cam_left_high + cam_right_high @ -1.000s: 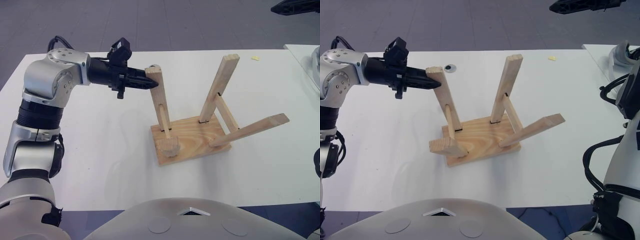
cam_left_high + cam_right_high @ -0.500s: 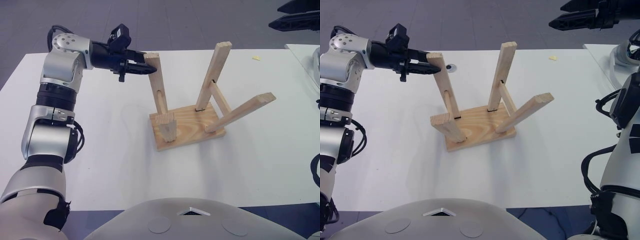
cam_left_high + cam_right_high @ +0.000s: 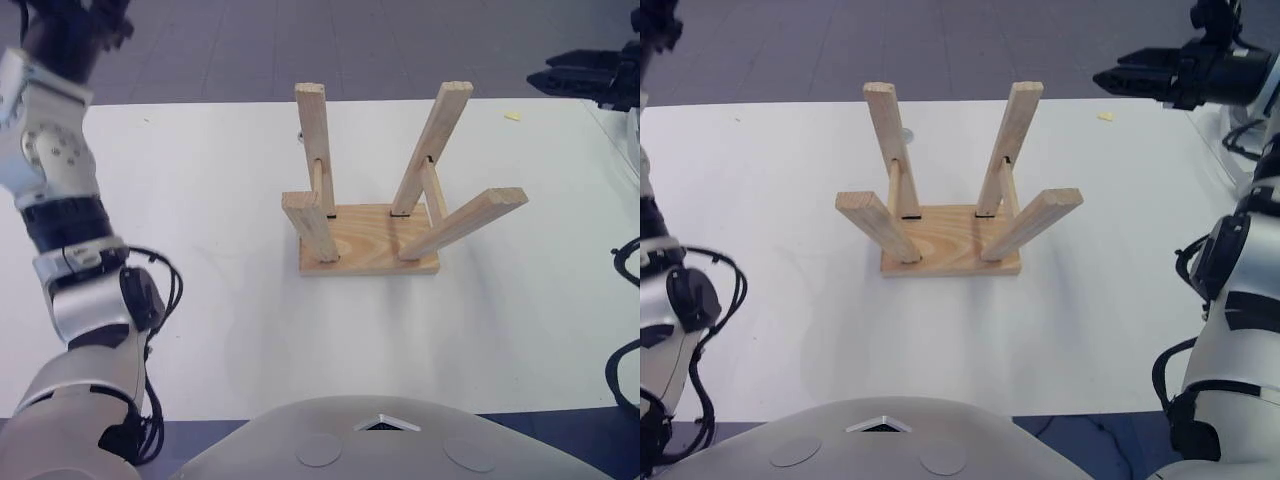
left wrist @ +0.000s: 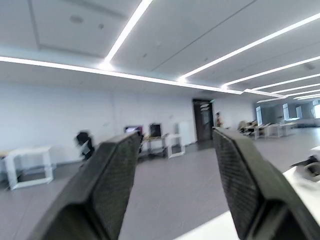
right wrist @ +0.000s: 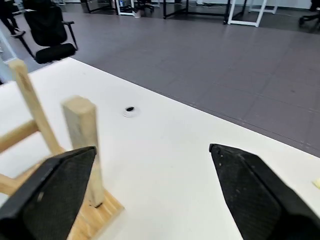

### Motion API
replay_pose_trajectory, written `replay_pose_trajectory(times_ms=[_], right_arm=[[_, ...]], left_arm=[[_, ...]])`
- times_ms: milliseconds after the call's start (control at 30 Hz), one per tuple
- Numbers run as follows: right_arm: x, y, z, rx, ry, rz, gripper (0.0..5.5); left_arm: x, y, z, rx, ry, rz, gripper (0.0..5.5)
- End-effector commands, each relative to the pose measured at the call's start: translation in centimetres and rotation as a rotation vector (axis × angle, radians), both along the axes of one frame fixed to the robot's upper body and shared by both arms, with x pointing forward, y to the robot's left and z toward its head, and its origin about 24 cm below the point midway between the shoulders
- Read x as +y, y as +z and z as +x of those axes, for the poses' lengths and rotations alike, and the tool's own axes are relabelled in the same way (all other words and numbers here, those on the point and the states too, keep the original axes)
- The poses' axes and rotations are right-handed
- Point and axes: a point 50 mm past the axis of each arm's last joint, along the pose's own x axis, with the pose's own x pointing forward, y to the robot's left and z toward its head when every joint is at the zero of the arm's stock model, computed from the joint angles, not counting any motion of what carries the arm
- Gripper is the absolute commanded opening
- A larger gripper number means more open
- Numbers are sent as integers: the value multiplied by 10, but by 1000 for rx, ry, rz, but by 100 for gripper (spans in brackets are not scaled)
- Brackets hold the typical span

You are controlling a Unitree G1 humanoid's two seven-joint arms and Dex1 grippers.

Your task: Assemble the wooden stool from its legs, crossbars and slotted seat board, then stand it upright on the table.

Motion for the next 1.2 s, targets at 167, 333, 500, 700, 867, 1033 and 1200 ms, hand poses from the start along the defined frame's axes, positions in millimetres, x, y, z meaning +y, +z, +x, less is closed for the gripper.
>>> replay_pose_trajectory(times_ms=[167,333,500,700,867,1033,1200], right_arm=[[58,-170,-71,125,-228,-179,423],[69,-183,-93,79,-305,-162,423],[50,-173,-105,84,-103,-112,423],[44,-138,-91,98,171,15,423],[60,-118,-77,121,342,87,423],[62,-115,-69,162,411,45,423],[61,-125,-69,224,471,-37,423]], left_arm=[[-46,-190,-87,770,214,161,264],[-72,-171,-80,648,94,252,264],[-73,-152,-91,570,-228,275,264],[-58,-144,-91,570,-428,308,264],[-81,-138,-78,512,-563,339,264],[-103,-130,-63,457,-661,338,264],[-110,-132,-62,460,-711,343,264]])
